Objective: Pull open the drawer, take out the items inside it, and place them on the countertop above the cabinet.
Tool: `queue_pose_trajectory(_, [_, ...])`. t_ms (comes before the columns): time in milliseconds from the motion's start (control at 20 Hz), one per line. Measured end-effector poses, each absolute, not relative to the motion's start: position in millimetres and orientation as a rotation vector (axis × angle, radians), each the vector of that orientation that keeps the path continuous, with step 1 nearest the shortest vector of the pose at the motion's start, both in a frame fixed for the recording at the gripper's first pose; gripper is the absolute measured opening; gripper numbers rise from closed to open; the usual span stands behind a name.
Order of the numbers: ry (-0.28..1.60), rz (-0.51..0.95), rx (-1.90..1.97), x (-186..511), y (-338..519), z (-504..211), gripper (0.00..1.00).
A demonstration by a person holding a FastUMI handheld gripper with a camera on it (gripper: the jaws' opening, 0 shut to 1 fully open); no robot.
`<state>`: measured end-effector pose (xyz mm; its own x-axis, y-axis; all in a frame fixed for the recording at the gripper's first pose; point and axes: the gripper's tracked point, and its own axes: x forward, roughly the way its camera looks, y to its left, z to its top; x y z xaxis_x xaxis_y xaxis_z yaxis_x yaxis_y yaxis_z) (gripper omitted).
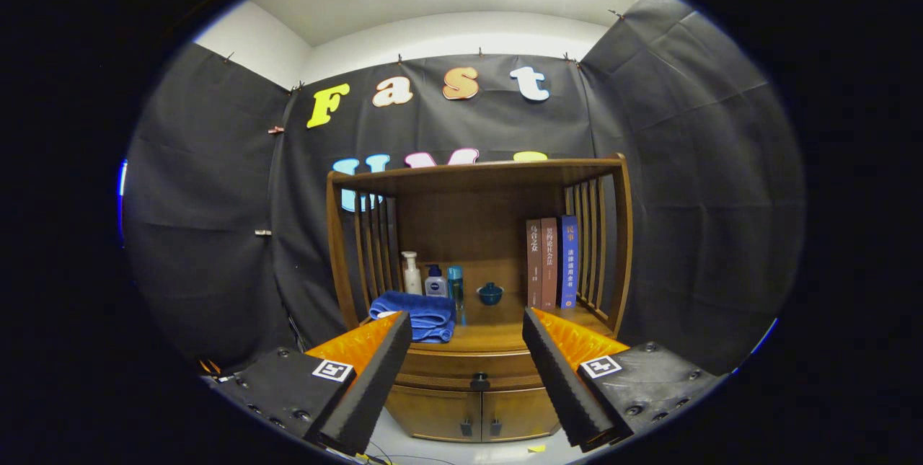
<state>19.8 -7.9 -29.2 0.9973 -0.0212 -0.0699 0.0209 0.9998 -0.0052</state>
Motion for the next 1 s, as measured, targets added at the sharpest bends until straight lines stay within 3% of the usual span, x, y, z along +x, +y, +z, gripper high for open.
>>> queue_pose_trajectory(1000, [0.363,-0.054,0.024,142.4,-30.4,-262.0,0.99])
